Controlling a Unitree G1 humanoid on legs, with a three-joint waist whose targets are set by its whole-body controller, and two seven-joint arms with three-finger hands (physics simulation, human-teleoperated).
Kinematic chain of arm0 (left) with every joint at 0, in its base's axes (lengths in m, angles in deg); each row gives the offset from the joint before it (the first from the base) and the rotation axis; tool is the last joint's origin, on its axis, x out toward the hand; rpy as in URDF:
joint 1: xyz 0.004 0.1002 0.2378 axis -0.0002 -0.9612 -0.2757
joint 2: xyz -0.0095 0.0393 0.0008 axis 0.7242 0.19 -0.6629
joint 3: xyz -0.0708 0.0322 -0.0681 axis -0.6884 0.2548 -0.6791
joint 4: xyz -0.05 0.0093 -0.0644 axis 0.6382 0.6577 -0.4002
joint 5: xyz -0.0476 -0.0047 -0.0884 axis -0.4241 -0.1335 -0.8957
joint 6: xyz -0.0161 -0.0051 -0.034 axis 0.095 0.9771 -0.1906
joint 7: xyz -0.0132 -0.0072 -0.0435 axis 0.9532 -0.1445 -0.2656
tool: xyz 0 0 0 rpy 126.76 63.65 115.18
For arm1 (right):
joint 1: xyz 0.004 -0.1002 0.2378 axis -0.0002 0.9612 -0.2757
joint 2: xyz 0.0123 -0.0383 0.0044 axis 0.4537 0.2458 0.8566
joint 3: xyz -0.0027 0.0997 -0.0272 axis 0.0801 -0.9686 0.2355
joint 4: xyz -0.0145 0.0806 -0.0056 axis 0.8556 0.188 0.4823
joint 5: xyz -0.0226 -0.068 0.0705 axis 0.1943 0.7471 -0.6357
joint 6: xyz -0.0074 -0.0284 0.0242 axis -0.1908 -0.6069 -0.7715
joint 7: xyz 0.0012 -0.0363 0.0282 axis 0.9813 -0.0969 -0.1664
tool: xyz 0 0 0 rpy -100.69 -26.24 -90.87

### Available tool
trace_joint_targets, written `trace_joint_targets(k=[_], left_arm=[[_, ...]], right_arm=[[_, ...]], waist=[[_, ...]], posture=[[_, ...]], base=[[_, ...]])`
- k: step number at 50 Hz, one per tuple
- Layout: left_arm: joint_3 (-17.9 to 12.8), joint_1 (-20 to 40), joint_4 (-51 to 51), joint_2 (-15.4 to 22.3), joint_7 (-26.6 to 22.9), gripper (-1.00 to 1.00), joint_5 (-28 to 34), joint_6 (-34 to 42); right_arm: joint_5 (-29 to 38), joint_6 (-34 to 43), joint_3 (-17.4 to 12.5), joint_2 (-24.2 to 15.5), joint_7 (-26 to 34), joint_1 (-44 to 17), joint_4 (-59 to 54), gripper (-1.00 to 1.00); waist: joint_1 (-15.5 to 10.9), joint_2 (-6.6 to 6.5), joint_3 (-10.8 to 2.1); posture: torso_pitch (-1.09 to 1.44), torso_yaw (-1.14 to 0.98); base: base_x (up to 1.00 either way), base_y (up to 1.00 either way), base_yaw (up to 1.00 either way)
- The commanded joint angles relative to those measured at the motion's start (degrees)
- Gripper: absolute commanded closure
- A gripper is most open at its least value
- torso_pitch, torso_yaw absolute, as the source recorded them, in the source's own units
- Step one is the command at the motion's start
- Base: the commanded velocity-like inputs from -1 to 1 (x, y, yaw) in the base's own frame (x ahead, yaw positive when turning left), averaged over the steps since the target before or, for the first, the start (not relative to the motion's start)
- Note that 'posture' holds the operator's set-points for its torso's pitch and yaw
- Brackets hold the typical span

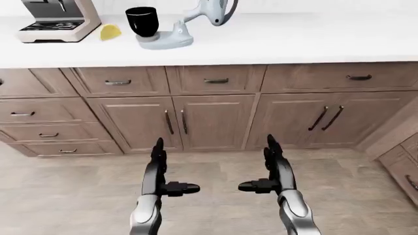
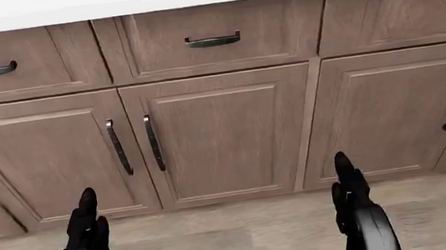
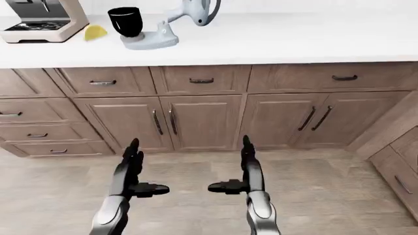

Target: Place the cheese in the stand mixer bowl.

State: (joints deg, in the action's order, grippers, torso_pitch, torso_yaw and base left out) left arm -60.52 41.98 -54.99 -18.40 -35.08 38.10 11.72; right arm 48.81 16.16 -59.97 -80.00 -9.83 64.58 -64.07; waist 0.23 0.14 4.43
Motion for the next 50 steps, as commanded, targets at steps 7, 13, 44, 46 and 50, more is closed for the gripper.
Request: trace_joint_targets(k=[7, 13, 44, 46, 50], left_arm=[[-0.2, -1.5, -17.1, 0.4, -0.6, -1.0, 0.7, 3.9], [-0.3, -0.9, -21.6, 0.3, -0.7, -1.0, 1.0, 7.4], [-0.7, 3.0, -36.1, 0.8, -1.2, -1.0, 3.5, 19.0], [-1.1, 3.1, -36.2, 0.8, -1.1, -1.0, 3.3, 19.1], [-1.1, 2.7, -36.2, 0.8, -1.1, -1.0, 3.3, 18.6]], right_arm=[[-0.7, 1.9, 1.8, 0.7, 0.1, 2.7, 21.9, -1.0], [3.1, 5.0, 2.2, 0.0, -0.7, 2.7, 27.1, -1.0], [13.7, 19.0, 1.7, -0.5, 3.0, -0.8, 44.5, -1.0], [14.5, 20.4, 1.7, -0.5, 3.2, -0.9, 46.0, -1.0], [15.2, 20.6, 2.3, -0.4, 3.4, -1.5, 45.4, -1.0]], waist=[[-0.3, 0.21, -3.85], [-0.5, 0.33, -4.66], [-0.4, 0.1, -4.65], [-0.6, 0.11, -4.53], [-0.4, -0.3, -5.18]], posture=[[0.0, 0.0], [0.0, 0.0], [0.0, 0.0], [0.0, 0.0], [0.0, 0.0]], base=[[0.0, 0.0, 0.0], [0.0, 0.0, 0.0], [0.0, 0.0, 0.0], [0.0, 0.0, 0.0], [0.0, 0.04, 0.0]])
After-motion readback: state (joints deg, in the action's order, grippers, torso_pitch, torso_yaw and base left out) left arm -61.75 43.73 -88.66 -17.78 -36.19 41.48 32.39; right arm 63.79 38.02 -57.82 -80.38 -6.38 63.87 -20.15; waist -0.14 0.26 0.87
